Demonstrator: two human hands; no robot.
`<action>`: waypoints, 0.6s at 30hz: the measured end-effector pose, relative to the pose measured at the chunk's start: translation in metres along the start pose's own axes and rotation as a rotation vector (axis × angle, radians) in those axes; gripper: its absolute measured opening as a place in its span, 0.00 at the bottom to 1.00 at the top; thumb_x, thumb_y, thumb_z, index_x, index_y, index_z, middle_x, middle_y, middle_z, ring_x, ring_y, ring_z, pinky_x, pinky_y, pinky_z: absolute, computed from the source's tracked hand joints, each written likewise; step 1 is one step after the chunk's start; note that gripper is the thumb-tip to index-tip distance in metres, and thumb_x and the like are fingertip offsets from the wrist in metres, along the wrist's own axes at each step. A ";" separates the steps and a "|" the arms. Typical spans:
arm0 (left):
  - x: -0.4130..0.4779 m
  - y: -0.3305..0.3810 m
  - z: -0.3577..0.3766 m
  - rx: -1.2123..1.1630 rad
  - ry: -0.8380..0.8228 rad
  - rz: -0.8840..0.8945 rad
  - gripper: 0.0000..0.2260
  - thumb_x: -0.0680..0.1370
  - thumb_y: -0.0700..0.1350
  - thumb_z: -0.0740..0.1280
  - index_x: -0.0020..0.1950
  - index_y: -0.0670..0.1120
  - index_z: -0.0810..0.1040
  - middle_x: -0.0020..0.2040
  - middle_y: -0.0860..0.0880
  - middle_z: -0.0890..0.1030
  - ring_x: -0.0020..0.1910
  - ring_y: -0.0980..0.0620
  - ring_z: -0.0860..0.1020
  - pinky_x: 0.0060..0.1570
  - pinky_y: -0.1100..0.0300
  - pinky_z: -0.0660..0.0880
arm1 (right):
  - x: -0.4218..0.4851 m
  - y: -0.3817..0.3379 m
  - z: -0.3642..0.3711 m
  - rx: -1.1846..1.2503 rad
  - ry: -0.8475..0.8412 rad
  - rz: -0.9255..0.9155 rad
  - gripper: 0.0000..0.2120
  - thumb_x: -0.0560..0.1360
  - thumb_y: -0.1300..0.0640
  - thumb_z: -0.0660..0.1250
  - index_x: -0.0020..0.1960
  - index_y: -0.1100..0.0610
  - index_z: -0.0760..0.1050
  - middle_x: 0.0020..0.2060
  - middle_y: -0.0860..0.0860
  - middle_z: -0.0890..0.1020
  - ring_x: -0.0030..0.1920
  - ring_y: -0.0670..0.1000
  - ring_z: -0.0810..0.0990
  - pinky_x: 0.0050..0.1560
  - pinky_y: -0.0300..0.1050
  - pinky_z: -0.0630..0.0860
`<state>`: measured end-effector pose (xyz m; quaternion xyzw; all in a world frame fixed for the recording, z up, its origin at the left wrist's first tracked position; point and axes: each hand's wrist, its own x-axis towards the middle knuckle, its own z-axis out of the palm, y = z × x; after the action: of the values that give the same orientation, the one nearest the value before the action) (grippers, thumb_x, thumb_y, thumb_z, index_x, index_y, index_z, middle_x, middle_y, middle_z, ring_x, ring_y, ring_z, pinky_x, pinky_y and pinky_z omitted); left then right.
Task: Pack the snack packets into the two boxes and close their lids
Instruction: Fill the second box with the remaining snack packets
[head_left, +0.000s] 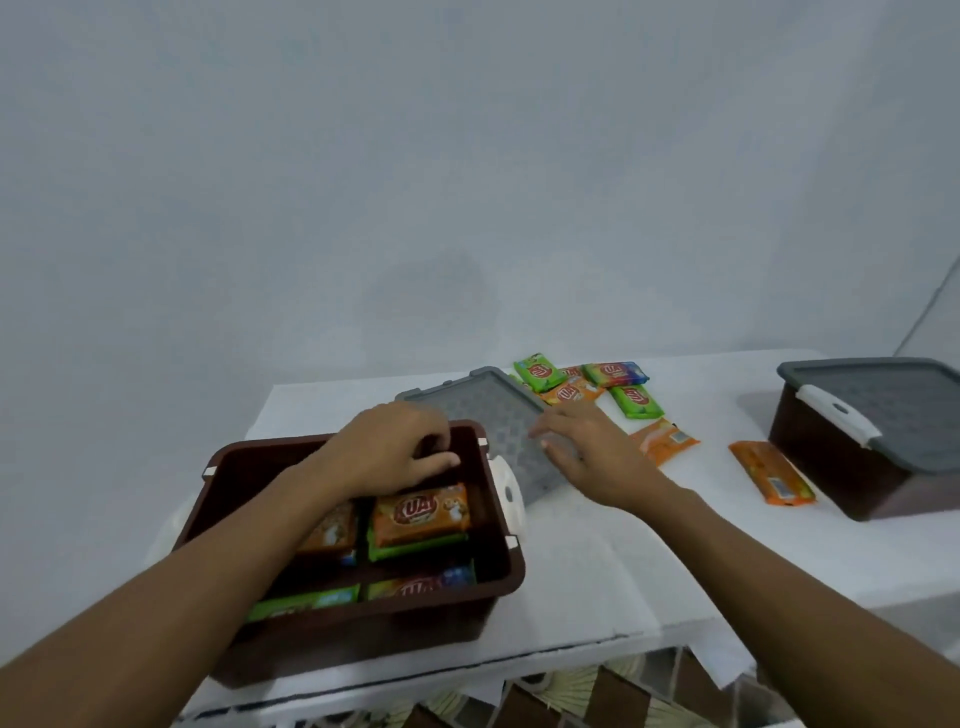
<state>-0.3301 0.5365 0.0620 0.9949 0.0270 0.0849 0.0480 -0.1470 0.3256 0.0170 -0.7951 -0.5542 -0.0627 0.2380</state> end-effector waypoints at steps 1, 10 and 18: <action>0.008 0.009 -0.001 -0.016 0.035 0.022 0.10 0.78 0.58 0.64 0.46 0.53 0.77 0.43 0.58 0.76 0.42 0.57 0.73 0.42 0.57 0.73 | -0.008 0.015 -0.001 -0.018 0.007 0.037 0.14 0.78 0.51 0.59 0.57 0.52 0.79 0.54 0.49 0.80 0.57 0.51 0.74 0.57 0.51 0.72; 0.138 0.119 0.043 0.018 -0.256 0.102 0.17 0.77 0.58 0.65 0.60 0.50 0.75 0.58 0.51 0.76 0.58 0.50 0.74 0.55 0.52 0.73 | -0.105 0.170 -0.039 -0.375 -0.163 0.550 0.25 0.76 0.45 0.62 0.72 0.49 0.66 0.71 0.52 0.69 0.71 0.55 0.64 0.70 0.52 0.62; 0.213 0.188 0.136 0.033 -0.330 0.033 0.26 0.79 0.59 0.62 0.74 0.50 0.64 0.73 0.46 0.64 0.67 0.44 0.67 0.61 0.47 0.70 | -0.162 0.234 -0.023 -0.298 -0.133 0.656 0.28 0.76 0.34 0.52 0.73 0.42 0.64 0.79 0.52 0.50 0.75 0.58 0.54 0.71 0.55 0.59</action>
<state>-0.0881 0.3506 -0.0176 0.9963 0.0038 -0.0794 0.0339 0.0087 0.1141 -0.0939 -0.9589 -0.2688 -0.0112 0.0902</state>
